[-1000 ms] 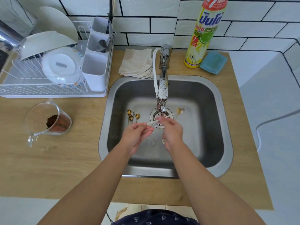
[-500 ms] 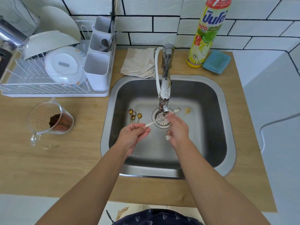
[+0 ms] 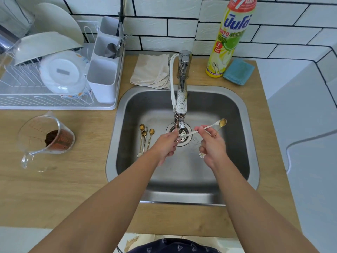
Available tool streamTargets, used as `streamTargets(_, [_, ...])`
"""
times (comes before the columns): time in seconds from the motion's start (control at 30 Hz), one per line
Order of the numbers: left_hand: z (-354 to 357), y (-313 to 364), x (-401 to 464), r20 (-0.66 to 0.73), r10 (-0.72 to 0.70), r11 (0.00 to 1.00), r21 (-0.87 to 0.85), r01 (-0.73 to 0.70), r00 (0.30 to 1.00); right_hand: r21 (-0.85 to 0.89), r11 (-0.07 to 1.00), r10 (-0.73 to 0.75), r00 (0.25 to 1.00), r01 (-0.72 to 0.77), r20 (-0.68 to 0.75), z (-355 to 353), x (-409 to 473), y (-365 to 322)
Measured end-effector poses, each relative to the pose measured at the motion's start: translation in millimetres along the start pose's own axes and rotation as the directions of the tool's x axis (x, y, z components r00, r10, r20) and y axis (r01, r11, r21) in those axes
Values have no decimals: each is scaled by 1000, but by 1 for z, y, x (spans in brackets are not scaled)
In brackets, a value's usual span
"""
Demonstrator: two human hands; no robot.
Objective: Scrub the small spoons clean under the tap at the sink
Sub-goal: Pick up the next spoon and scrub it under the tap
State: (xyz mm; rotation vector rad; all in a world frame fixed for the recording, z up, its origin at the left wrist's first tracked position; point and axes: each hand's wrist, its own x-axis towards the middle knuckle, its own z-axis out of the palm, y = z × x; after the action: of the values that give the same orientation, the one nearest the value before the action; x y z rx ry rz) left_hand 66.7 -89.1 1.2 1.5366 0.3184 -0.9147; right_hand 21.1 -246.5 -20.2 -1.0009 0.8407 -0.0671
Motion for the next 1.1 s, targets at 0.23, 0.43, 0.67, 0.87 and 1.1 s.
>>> streamTargets(0.23, [7, -2, -1, 110, 271, 899, 325, -293, 956, -146, 989, -34, 999, 37, 25, 0, 1, -1])
streamTargets(0.43, [-27, -22, -20, 82, 221, 847, 478, -233, 972, -168, 986, 0, 1000, 0, 0, 24, -8, 23])
streamTargets(0.67, [-74, -39, -52, -27, 79, 826, 561, -50, 997, -384, 913, -88, 986, 137, 143, 43, -12, 41])
streamTargets(0.87, [-78, -36, -52, -5, 106, 688, 722, -70, 994, -474, 861, -125, 980, 184, 155, 42, -12, 54])
streamTargets(1.1, [-65, -29, -47, -2, 77, 712, 700, -54, 997, -392, 907, -116, 986, 156, 123, 44, -16, 46])
